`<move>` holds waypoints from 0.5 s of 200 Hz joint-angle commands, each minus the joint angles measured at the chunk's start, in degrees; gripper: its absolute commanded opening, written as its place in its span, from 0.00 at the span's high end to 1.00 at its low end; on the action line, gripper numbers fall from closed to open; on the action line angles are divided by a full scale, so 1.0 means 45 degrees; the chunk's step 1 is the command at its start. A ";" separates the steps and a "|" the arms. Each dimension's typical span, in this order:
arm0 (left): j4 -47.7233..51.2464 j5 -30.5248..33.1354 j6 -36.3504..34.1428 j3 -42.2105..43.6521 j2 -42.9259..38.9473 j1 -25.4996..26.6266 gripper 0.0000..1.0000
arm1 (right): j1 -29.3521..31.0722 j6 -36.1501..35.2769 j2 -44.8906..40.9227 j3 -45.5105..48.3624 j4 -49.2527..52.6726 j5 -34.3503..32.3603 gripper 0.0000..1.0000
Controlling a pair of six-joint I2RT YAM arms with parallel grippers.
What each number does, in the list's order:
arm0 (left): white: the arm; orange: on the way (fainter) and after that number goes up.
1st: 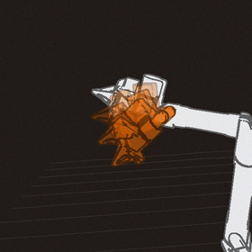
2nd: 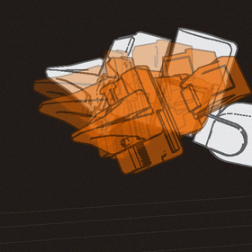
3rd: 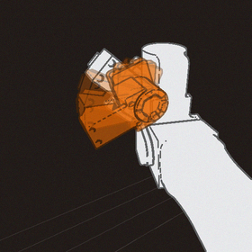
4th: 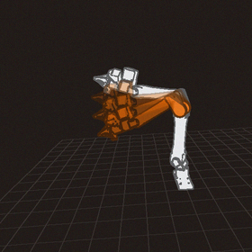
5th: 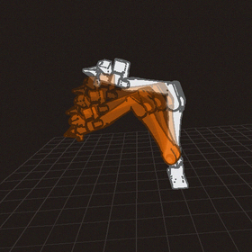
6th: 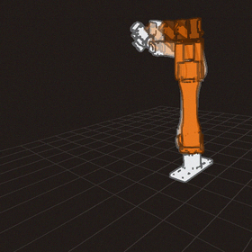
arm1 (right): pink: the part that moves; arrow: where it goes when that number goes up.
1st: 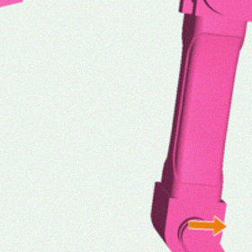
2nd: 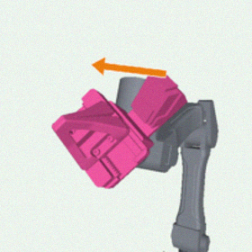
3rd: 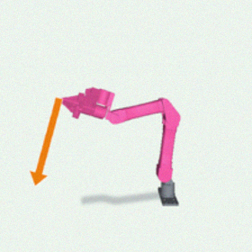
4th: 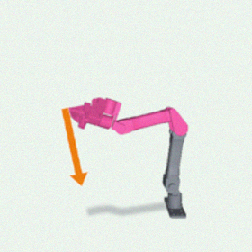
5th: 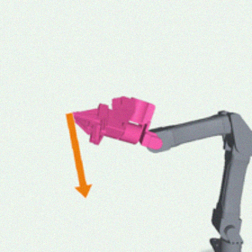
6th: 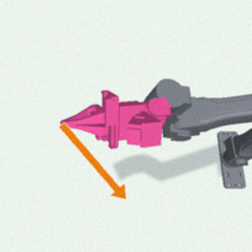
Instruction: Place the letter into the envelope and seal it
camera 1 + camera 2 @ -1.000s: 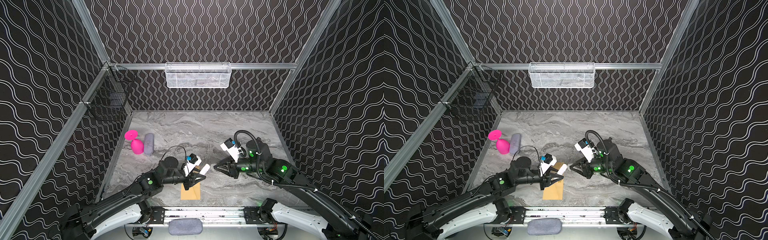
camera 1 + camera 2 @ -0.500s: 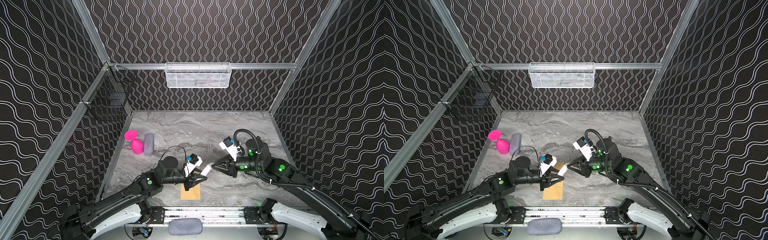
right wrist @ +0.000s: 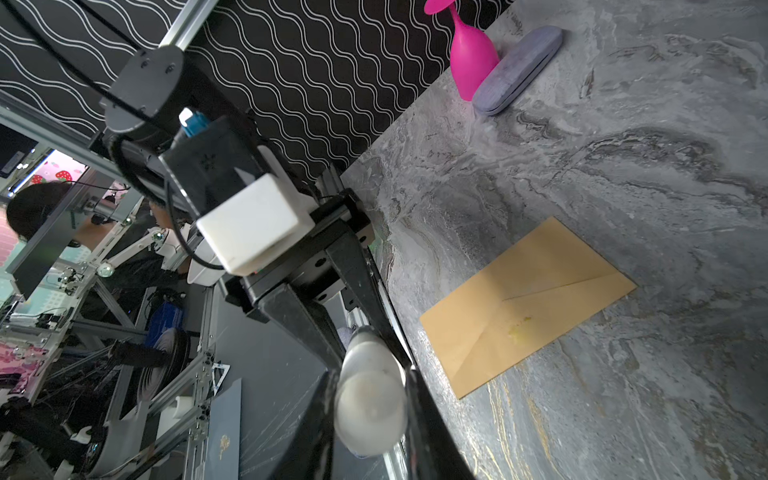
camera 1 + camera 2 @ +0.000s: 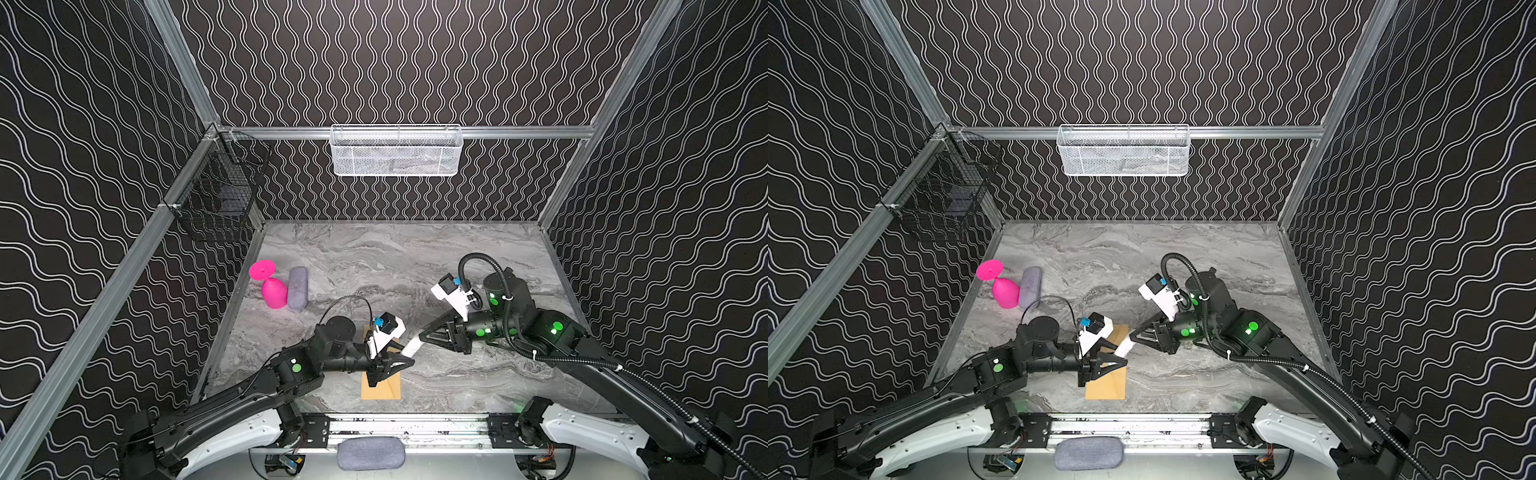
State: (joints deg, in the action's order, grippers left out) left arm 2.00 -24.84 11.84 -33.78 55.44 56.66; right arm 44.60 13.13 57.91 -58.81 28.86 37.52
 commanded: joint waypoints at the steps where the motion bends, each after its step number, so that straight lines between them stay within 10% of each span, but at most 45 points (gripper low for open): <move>1: -0.0975 -0.0553 -0.0644 -0.0222 -0.0098 0.0140 1.00 | 0.0008 -0.0615 0.0380 -0.0333 0.0603 0.0544 0.81; 100: -0.1049 -0.0188 -0.0832 -0.0479 -0.0348 0.0316 1.00 | 0.0021 -0.1219 0.1033 -0.0902 0.1721 0.1973 0.82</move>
State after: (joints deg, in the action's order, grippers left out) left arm 4.95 -24.47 10.15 -34.92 53.60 57.82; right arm 44.51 8.75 62.00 -62.48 33.98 44.93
